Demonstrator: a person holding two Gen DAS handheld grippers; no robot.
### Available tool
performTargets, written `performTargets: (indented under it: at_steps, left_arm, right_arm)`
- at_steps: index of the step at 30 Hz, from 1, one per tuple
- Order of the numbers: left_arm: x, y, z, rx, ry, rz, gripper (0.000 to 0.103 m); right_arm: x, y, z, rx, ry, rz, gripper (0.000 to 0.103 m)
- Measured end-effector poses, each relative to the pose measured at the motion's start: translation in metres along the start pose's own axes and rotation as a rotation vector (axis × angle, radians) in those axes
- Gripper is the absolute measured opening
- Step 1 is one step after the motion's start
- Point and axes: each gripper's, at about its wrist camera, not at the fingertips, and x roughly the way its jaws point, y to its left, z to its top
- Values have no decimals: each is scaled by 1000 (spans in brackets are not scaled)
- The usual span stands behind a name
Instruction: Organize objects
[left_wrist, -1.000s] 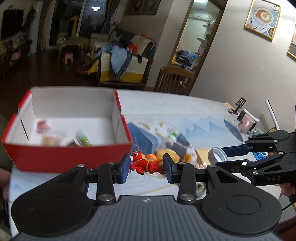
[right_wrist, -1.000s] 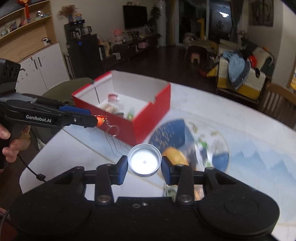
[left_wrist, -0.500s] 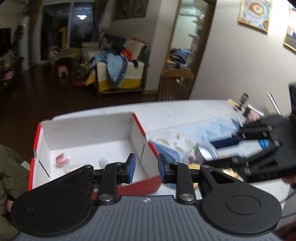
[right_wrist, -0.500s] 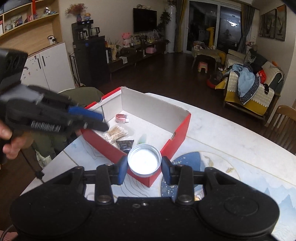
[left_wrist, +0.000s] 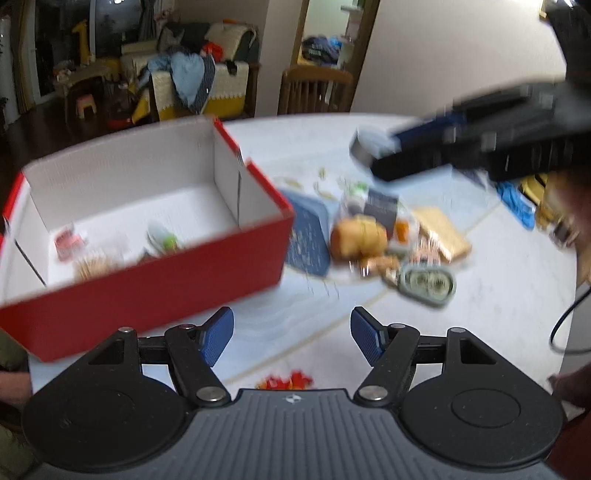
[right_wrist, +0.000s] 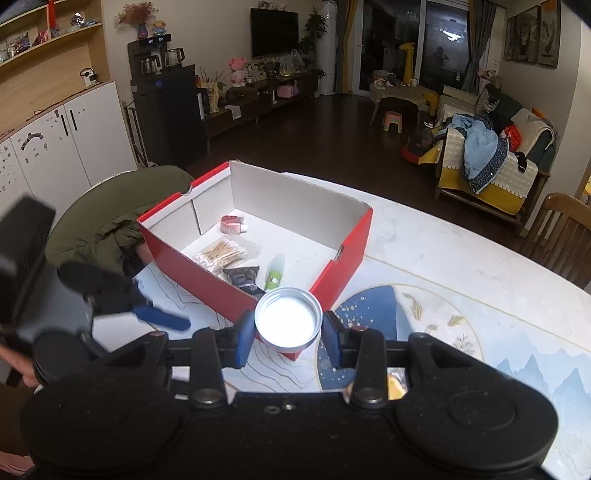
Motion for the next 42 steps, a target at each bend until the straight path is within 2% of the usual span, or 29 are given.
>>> performTargets:
  at_steps: [6,12,23,30,33,42]
  left_arm:
    - [24,-14,-31,34,70,18,69]
    - [39,-8,-49,31,117,48,69]
    - [53,4,-57,-2,131,35,69]
    - [55,0,-60,45,118,55,68]
    - [55,-2,-60,66,113,67,59]
    - [53,-2,-62,61,94,69,56]
  right_arm:
    - [1,-2,-10,0,21,0,38]
    - [3,1,-17,-6,34,8,38]
    - [2,4,-25,-8,41,17,38]
    - [4,4,-28,-6,50,17,38]
    - [4,5,-29,-7,52,17,38]
    - [5,6,-29,-9,54,12,38]
